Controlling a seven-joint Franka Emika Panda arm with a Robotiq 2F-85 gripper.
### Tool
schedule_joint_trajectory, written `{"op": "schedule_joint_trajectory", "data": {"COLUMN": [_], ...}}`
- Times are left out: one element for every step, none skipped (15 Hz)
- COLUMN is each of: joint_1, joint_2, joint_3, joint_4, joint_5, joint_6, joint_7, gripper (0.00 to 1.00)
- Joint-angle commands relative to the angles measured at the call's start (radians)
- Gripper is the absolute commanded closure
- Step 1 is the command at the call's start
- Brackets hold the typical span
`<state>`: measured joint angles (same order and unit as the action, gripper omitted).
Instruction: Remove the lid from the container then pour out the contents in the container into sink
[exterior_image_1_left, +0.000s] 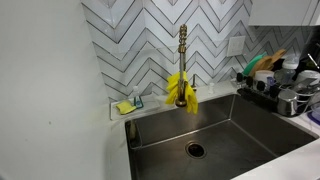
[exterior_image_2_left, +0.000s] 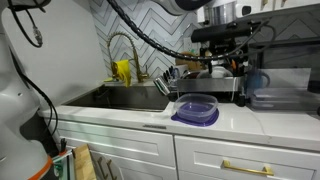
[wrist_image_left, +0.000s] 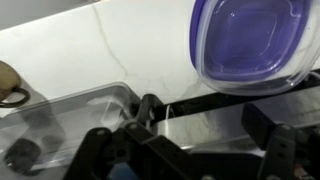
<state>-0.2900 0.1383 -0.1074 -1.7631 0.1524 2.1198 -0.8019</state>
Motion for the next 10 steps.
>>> {"op": "schedule_joint_trajectory", "data": {"joint_1": [0.052, 0.062, 0.072, 0.082, 0.092, 0.103, 0.112, 0.121, 0.13, 0.138], "joint_2": [-0.121, -0.145, -0.173, -0.198, -0.215, -0.23, -0.243, -0.252, -0.26, -0.265], "joint_3": [-0.028, -0.027, -0.024, -0.018, -0.014, -0.009, -0.006, -0.003, -0.002, 0.0], "joint_4": [-0.021, -0.018, -0.025, -0.027, -0.027, -0.019, -0.017, -0.012, -0.006, 0.001], "joint_5": [-0.113, -0.152, -0.197, -0.233, -0.259, -0.28, -0.293, -0.301, -0.295, -0.284], "joint_6": [-0.039, -0.05, -0.057, -0.073, -0.086, -0.128, -0.156, -0.19, -0.233, -0.274], "joint_7": [0.231, 0.293, 0.357, 0.412, 0.455, 0.49, 0.517, 0.541, 0.553, 0.56], "gripper": [0.0, 0.0, 0.0, 0.0, 0.0, 0.0, 0.0, 0.0, 0.0, 0.0]}}
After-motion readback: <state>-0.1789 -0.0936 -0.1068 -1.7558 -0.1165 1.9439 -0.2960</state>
